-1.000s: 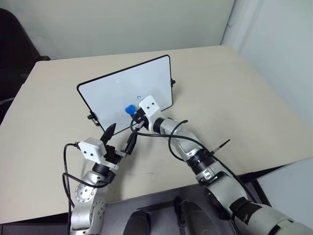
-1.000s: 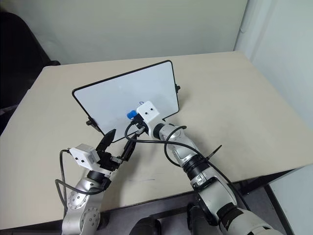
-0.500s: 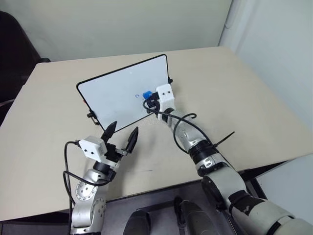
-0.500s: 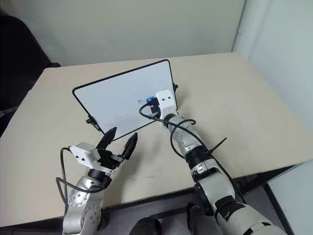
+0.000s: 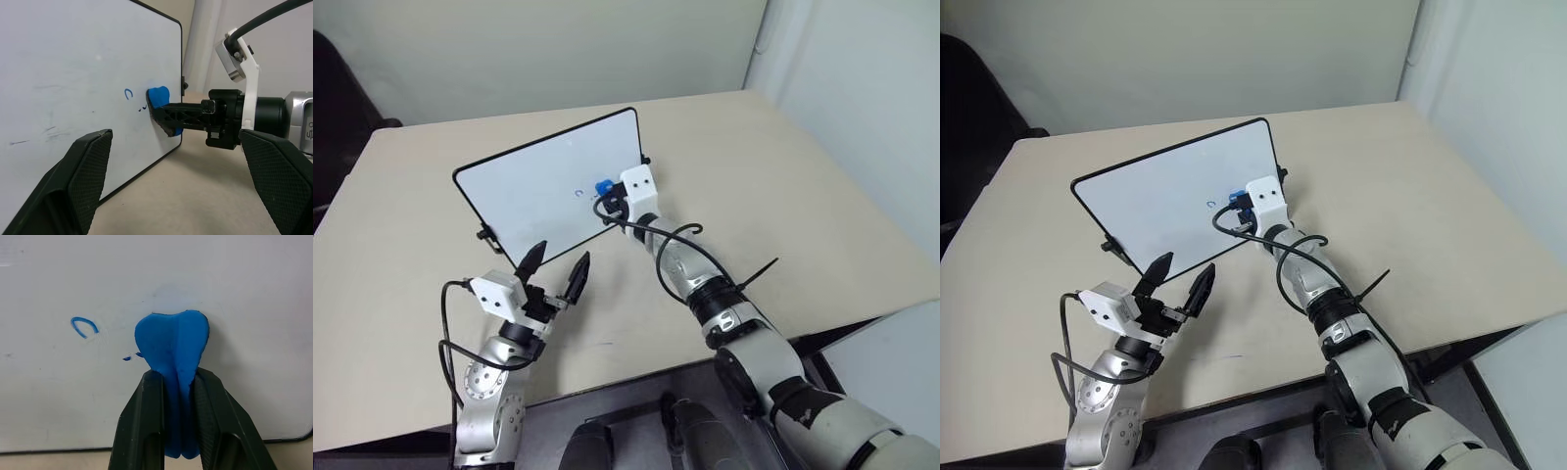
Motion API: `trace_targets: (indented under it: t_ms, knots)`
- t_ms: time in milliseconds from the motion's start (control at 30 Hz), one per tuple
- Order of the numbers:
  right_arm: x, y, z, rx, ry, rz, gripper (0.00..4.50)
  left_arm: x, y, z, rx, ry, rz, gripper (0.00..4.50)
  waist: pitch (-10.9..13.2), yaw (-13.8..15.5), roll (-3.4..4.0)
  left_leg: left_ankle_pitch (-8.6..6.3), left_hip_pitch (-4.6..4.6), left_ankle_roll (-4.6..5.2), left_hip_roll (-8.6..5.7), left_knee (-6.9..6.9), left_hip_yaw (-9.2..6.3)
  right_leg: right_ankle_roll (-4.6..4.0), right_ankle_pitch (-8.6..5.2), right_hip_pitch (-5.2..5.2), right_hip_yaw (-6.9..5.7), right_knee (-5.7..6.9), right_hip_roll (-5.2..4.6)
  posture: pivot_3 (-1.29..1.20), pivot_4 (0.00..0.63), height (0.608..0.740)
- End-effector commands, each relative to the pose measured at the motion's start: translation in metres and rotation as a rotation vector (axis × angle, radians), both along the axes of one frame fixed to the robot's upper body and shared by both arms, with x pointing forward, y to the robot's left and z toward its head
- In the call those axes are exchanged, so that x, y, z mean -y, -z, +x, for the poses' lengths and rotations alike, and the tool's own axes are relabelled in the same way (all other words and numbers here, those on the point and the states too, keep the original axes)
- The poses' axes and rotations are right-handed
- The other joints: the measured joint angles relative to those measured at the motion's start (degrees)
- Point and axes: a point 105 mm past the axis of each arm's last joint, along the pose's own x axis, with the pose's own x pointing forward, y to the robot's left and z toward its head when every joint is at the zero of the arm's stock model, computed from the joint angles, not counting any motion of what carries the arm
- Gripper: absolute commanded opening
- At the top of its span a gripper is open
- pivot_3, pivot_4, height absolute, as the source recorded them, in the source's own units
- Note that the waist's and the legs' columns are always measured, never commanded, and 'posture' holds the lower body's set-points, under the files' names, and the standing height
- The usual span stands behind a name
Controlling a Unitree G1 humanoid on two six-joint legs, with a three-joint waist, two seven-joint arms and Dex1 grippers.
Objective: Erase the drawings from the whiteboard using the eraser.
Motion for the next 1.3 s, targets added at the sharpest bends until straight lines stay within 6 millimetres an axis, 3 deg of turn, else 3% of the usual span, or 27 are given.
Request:
trace_targets:
  t_ms: [33,167,633,967,1300]
  knots:
    - [-0.049,-0.006,-0.035,0.004,-0.173,0.040,0.45,0.002,-0.009,-0.004,0.039,0.007,0.006,4.50,0.00,-0.20,-0.01,-0.03,0.00,-0.05,0.01,-0.04,0.00,-0.02,0.04,-0.06,-0.03,0.00,0.00,0.00,0.150,0.740]
    - [-0.057,-0.001,-0.041,-0.002,-0.196,0.020,0.45,0.004,-0.009,-0.004,0.040,0.009,0.005,4.50,-0.01,-0.43,-0.01,-0.16,0.00,-0.21,0.08,-0.17,0.02,-0.13,0.12,-0.24,-0.08,0.00,0.03,0.00,0.150,0.740]
    - [-0.078,-0.013,-0.065,0.117,-0.335,-0.028,0.45,0.009,-0.009,-0.004,0.049,0.024,0.003,4.50,-0.02,-0.32,-0.04,-0.17,-0.04,-0.23,0.12,-0.12,0.04,-0.23,0.18,-0.25,-0.08,-0.04,0.06,0.00,0.150,0.740]
    - [-0.041,-0.017,-0.017,0.030,-0.046,0.031,0.45,0.008,-0.010,-0.004,0.049,0.026,0.002,4.50,-0.03,0.31,-0.06,-0.15,-0.02,-0.20,0.14,-0.01,0.04,-0.28,0.22,-0.17,-0.07,0.02,0.05,0.00,0.150,0.740]
    - [-0.025,-0.007,-0.003,0.003,0.039,0.005,0.45,0.007,-0.010,-0.004,0.047,0.028,-0.004,4.50,-0.01,0.41,-0.10,-0.03,0.02,-0.01,0.03,0.17,0.01,-0.23,0.31,-0.13,-0.10,-0.09,0.05,0.00,0.150,0.740]
